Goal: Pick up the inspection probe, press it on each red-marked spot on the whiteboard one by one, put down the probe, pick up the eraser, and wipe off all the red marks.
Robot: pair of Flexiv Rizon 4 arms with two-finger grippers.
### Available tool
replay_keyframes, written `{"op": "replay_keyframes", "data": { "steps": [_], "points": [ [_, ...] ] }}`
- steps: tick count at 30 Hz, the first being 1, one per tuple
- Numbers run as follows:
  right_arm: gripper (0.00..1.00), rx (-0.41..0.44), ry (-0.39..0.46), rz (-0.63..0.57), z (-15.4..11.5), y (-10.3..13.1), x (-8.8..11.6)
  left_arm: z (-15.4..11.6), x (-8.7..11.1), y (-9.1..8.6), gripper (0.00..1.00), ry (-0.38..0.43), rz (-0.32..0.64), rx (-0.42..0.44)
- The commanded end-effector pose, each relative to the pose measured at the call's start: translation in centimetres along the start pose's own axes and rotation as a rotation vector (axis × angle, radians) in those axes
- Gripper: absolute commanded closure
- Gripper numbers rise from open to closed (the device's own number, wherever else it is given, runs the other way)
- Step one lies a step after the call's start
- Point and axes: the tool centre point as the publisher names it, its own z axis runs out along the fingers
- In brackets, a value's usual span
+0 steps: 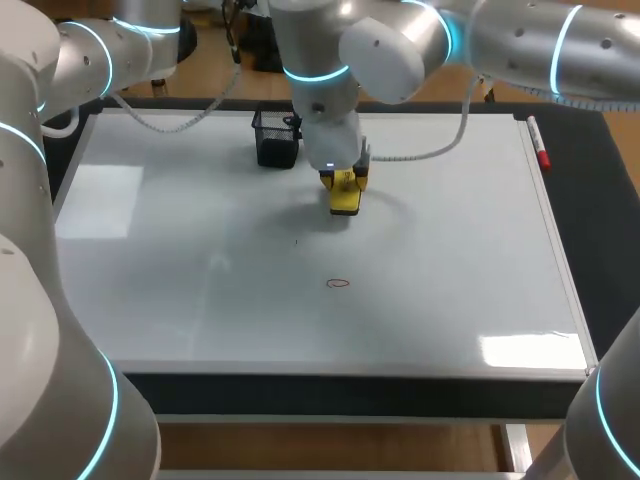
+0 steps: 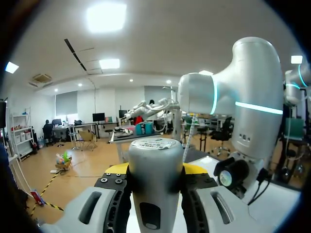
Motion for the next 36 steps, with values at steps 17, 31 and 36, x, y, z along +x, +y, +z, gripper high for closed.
{"op": "replay_keyframes", "data": {
  "steps": [17, 31, 36],
  "points": [
    [1.0, -0.016, 0.003, -0.024, 0.8, 1.3, -0.6, -0.2, -0.7, 0.2, 1.0, 0.078, -0.002, 0.006],
    [1.0, -0.055, 0.016, -0.064, 2.5, 1.5, -0.6, -0.2, -0.7, 0.2, 1.0, 0.078, -0.002, 0.006],
    [1.0, -0.074, 0.023, -0.056, 3.3, 1.3, 0.0, -0.2, -0.7, 0.2, 1.0, 0.078, -0.002, 0.006]
  ]
}}
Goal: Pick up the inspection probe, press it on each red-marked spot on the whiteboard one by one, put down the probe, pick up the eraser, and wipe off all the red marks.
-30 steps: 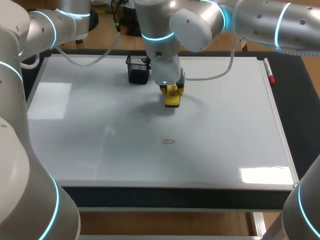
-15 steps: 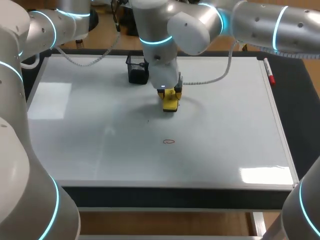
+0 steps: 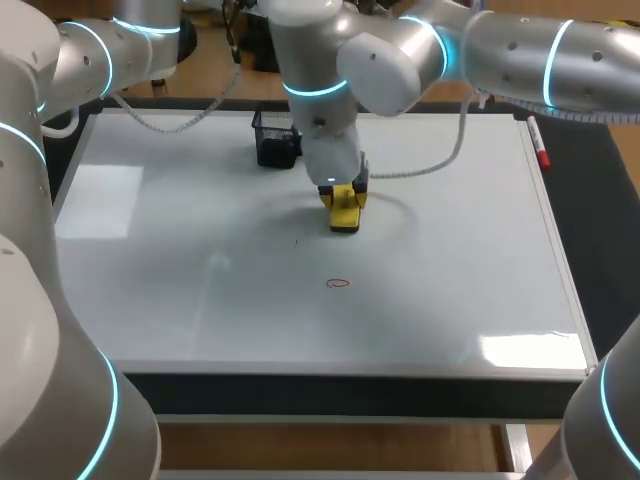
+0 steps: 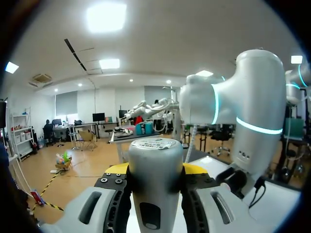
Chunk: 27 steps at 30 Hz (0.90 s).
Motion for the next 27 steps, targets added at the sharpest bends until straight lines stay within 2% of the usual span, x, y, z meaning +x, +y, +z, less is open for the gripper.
{"op": "replay_keyframes", "data": {
  "steps": [1, 18, 24, 27],
  "points": [
    [1.0, -0.015, 0.008, 0.003, 0.6, -0.5, 0.3, -0.2, -0.7, 0.2, 1.0, 0.078, -0.002, 0.006],
    [1.0, -0.045, 0.015, 0.125, 1.8, -0.5, 5.5, -0.2, -0.7, 0.2, 1.0, 0.078, -0.002, 0.006],
    [1.0, -0.041, 0.01, 0.15, 1.6, -0.4, 6.7, -0.2, -0.7, 0.2, 1.0, 0.078, -0.002, 0.006],
    [1.0, -0.038, -0.021, 0.163, 1.2, -0.4, 7.1, -0.2, -0.7, 0.2, 1.0, 0.078, -0.002, 0.006]
  ]
}}
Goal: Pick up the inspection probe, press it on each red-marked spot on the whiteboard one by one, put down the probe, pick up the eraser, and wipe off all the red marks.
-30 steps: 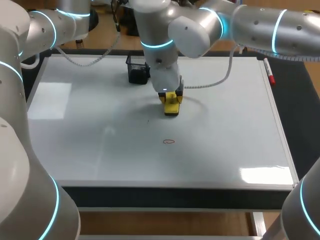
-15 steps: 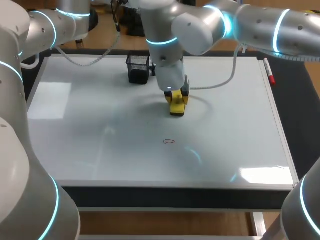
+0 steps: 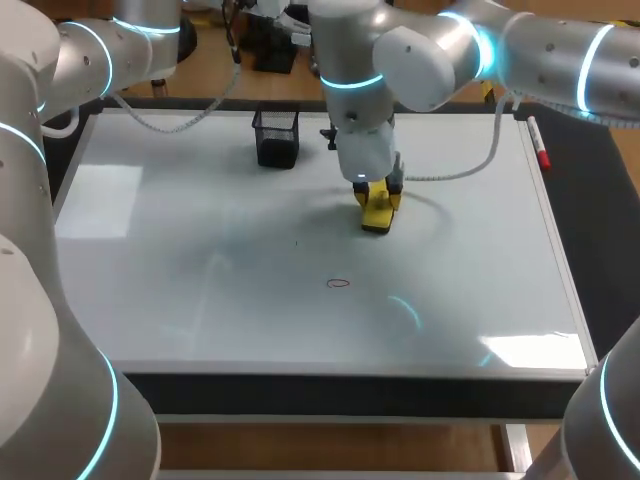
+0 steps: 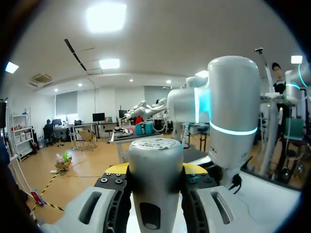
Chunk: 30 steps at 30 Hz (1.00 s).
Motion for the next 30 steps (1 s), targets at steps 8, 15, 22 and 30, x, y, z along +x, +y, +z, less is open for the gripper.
{"op": "replay_keyframes", "data": {
  "steps": [8, 15, 22, 30],
  "points": [
    [1.0, 0.015, -0.08, 0.036, -1.0, -0.2, 2.5, -0.2, -0.7, 0.2, 1.0, 0.078, -0.002, 0.006],
    [1.0, 0.008, -0.124, 0.07, -1.4, -0.9, 4.0, -0.2, -0.7, 0.2, 1.0, 0.078, -0.002, 0.006],
    [1.0, 0.011, -0.141, 0.129, -1.9, -1.9, 6.6, -0.2, -0.7, 0.2, 1.0, 0.078, -0.002, 0.006],
    [1.0, 0.024, -0.171, 0.235, -2.4, -2.8, 10.8, -0.2, -0.7, 0.2, 1.0, 0.078, -0.002, 0.006]
  ]
}}
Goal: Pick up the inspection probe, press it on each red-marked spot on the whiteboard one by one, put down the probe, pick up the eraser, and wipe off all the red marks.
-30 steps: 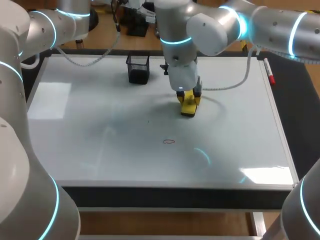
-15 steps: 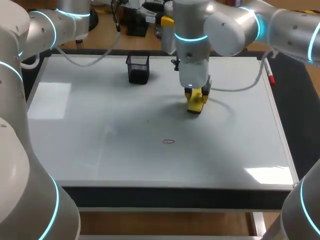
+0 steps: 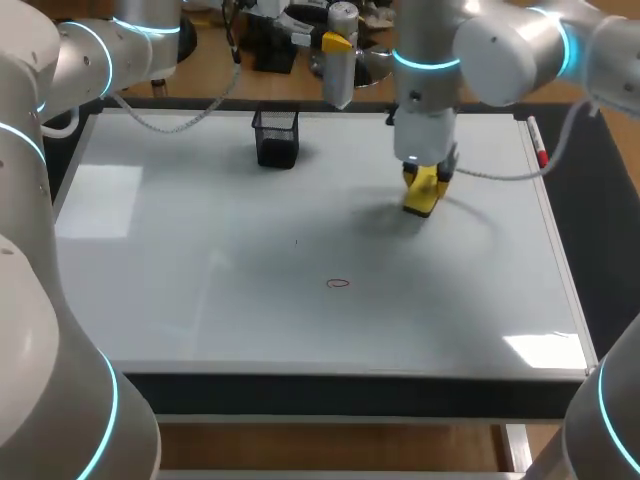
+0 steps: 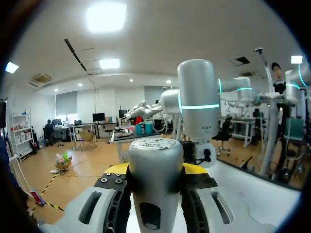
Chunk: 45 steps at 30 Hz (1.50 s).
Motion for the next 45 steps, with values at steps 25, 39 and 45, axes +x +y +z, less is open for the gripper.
{"op": "replay_keyframes", "data": {
  "steps": [25, 39, 45],
  "points": [
    [1.0, -0.015, -0.073, 0.184, 0.4, -2.2, 9.9, -0.2, -0.7, 0.2, 1.0, 0.078, -0.002, 0.006],
    [1.0, -0.021, -0.023, 0.212, 0.4, -2.5, 9.9, -0.2, -0.7, 0.2, 1.0, 0.078, -0.002, 0.006],
    [1.0, -0.021, -0.023, 0.212, 0.4, -2.5, 9.9, -0.2, -0.7, 0.2, 1.0, 0.078, -0.002, 0.006]
  ]
}}
